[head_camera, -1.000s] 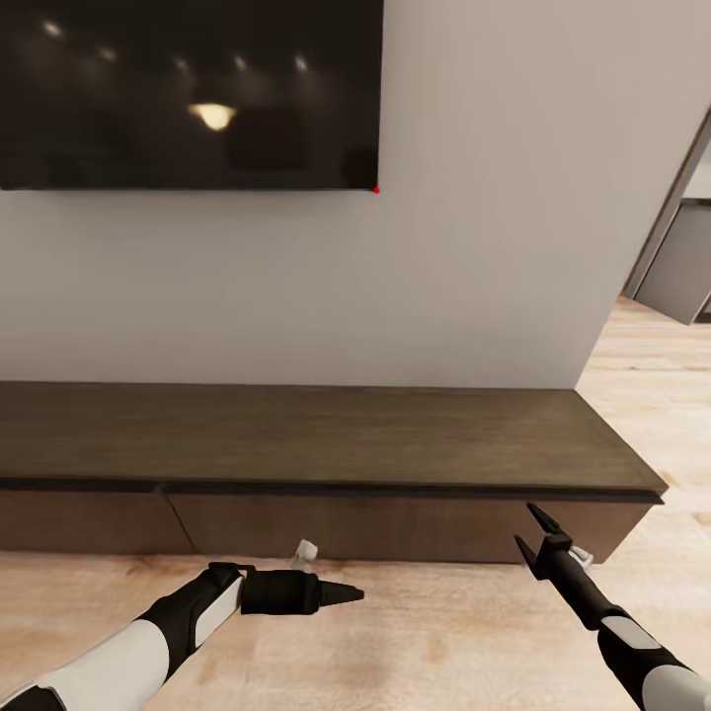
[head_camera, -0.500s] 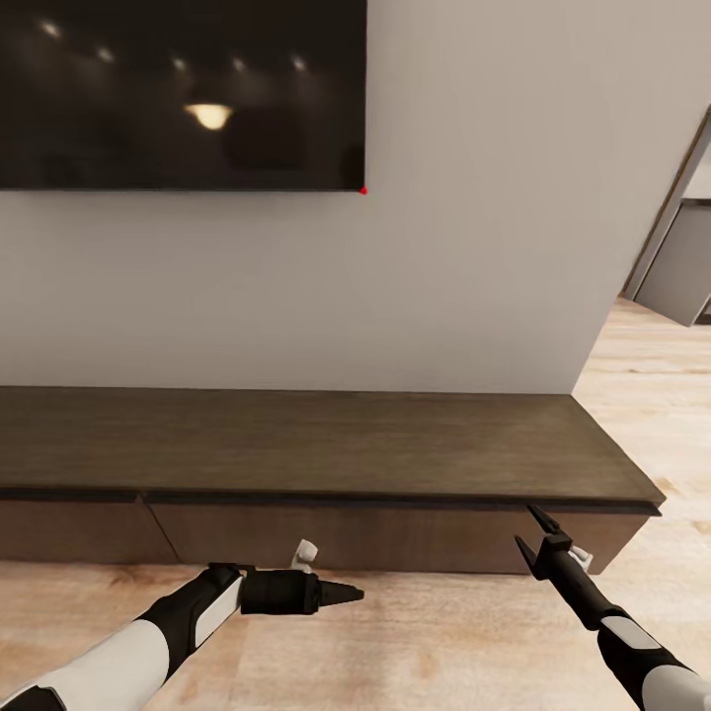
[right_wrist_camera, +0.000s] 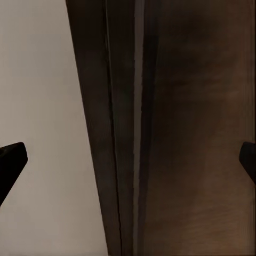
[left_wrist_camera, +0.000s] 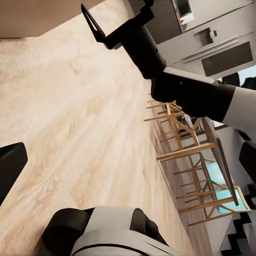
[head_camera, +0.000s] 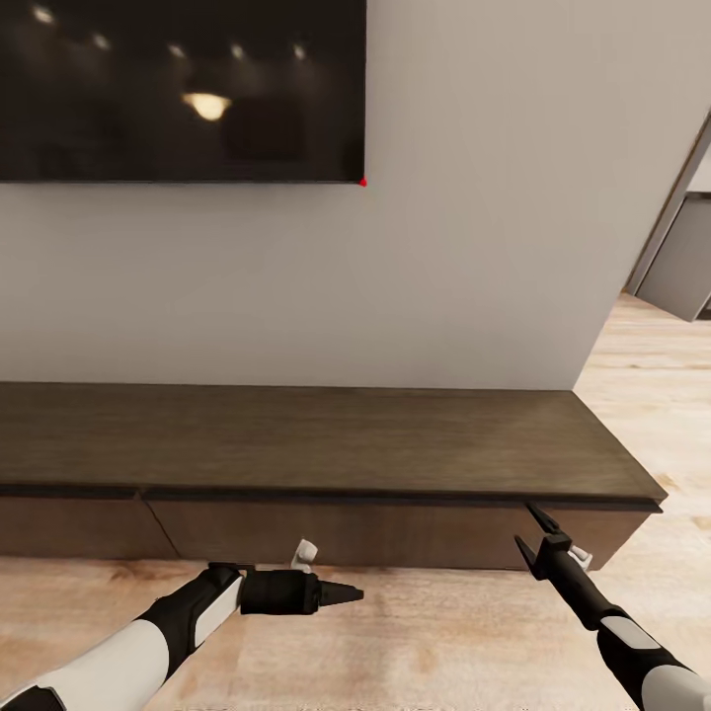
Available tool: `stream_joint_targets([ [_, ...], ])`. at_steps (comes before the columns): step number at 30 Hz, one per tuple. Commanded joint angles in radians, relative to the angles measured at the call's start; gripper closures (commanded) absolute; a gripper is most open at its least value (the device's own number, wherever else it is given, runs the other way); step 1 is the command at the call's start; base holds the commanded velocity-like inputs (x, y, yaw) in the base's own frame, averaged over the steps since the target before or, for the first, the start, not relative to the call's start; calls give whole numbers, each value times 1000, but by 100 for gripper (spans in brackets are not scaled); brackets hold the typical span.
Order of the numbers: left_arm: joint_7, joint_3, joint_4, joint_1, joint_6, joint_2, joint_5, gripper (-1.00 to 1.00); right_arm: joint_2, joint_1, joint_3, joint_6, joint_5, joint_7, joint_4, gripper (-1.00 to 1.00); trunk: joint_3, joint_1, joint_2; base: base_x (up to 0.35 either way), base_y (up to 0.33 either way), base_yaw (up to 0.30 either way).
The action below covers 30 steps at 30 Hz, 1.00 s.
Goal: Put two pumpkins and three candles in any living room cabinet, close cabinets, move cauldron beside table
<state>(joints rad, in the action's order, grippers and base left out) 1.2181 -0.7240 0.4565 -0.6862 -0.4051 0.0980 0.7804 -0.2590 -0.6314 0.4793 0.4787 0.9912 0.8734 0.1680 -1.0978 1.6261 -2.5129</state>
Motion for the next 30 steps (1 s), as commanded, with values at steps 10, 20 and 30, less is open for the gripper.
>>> stream_joint_targets([
  [10,0,-6,1,-1,-11,1,10,-100,-1,-1,0,8,7,1,-1,-100,-40,4,-3,0,0,0],
  [20,0,-6,1,-1,-11,1,10,-100,-2,-1,0,9,8,27,-1,-100,-51,6,-3,0,0,0],
  [30,1,-6,1,-1,-11,1,10,-100,-2,-1,0,9,-15,51,0,-100,-51,6,-3,27,0,0],
])
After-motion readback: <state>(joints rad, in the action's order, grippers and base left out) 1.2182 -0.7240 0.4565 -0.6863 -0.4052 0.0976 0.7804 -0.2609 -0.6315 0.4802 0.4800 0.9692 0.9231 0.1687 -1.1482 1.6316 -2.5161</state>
